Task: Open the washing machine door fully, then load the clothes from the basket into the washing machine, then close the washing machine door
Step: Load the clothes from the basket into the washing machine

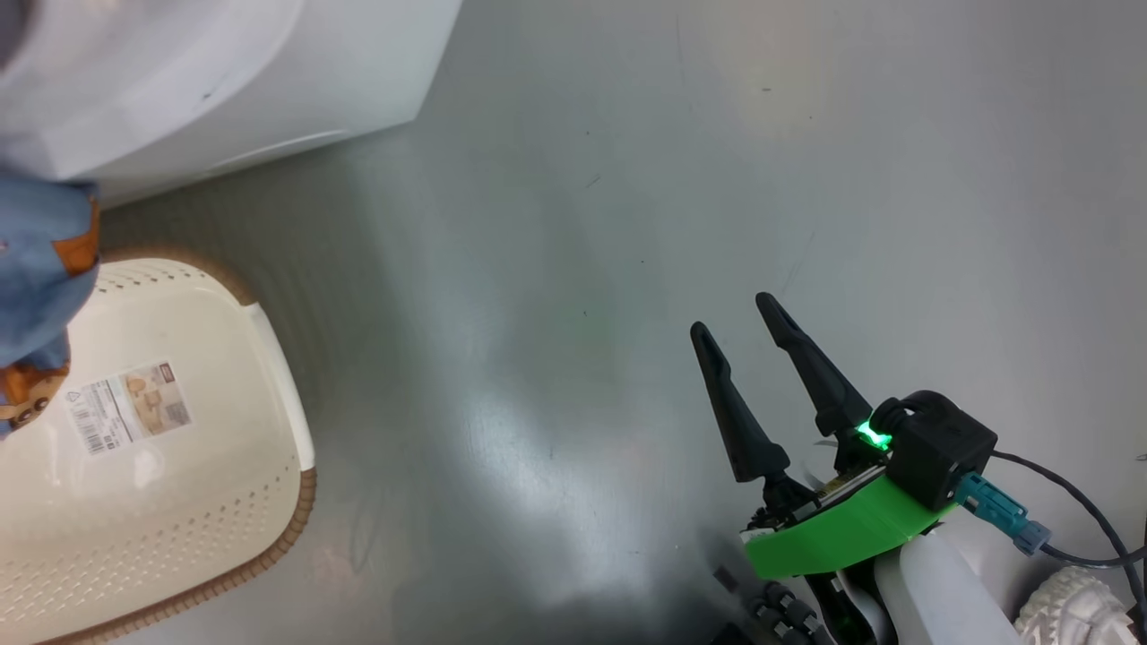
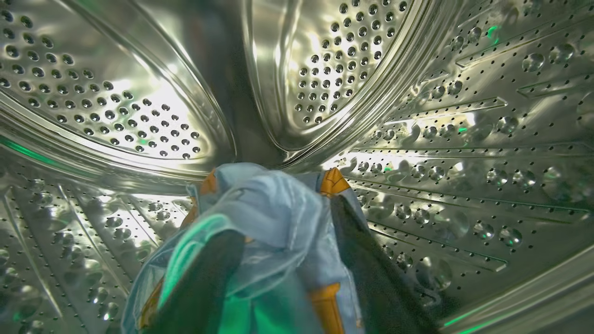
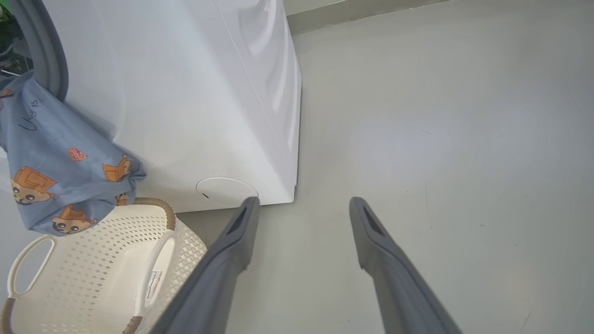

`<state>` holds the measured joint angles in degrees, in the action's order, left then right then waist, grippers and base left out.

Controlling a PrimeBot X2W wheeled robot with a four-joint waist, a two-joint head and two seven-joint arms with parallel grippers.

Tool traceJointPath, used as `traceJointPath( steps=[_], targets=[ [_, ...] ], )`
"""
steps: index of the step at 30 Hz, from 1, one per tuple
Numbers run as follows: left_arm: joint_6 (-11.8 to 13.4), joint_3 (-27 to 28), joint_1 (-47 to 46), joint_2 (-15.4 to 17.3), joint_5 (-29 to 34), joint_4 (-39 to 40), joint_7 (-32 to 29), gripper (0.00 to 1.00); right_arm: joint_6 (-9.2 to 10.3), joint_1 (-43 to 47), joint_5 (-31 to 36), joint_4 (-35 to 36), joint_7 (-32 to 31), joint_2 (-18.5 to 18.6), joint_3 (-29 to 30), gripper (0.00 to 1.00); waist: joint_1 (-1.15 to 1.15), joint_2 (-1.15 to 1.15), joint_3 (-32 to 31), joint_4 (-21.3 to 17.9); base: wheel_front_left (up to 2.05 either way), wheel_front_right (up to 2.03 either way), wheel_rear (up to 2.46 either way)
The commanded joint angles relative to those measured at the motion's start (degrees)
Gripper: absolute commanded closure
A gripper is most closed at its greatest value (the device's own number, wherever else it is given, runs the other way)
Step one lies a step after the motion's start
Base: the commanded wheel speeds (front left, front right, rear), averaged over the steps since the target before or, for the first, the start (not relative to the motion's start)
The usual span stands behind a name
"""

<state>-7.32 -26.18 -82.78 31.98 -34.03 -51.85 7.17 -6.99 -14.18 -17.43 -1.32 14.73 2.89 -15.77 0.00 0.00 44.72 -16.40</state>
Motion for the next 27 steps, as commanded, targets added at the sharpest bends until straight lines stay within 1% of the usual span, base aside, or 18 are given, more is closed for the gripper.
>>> traceJointPath(
  steps=[1, 11, 18, 27],
  targets=[
    [-0.14, 0.89, -1.16, 2.17, -0.53, 0.31, 0.77, 0.00, -0.50, 1.25, -0.21, 0.87, 0.27, -0.02, -0.85, 0.00, 0.00, 0.00, -0.30, 0.33, 0.00, 0.00, 0.00],
    [0.36, -0.96, 0.30, -0.26, 0.90, -1.40, 5.37, 0.00, -0.50, 0.26, 0.58, 0.12, 0.27, -0.02, 0.42, 0.00, 0.00, 0.00, -2.44, 2.27, 0.00, 0.00, 0.00],
    [0.78, -0.27, 2.32, -1.57, 0.23, -0.85, 7.10, 0.00, -0.50, -0.31, 1.06, -0.49, 0.27, -0.02, 1.04, 0.00, 0.00, 0.00, -3.72, 3.97, 0.00, 0.00, 0.00],
    [1.56, 1.45, 6.59, -2.62, -0.24, 3.98, 7.77, 0.00, -0.50, -0.77, 1.23, -1.16, 0.27, -0.02, 2.24, 0.00, 0.00, 0.00, -4.87, 6.00, 0.00, 0.00, 0.00]
  ],
)
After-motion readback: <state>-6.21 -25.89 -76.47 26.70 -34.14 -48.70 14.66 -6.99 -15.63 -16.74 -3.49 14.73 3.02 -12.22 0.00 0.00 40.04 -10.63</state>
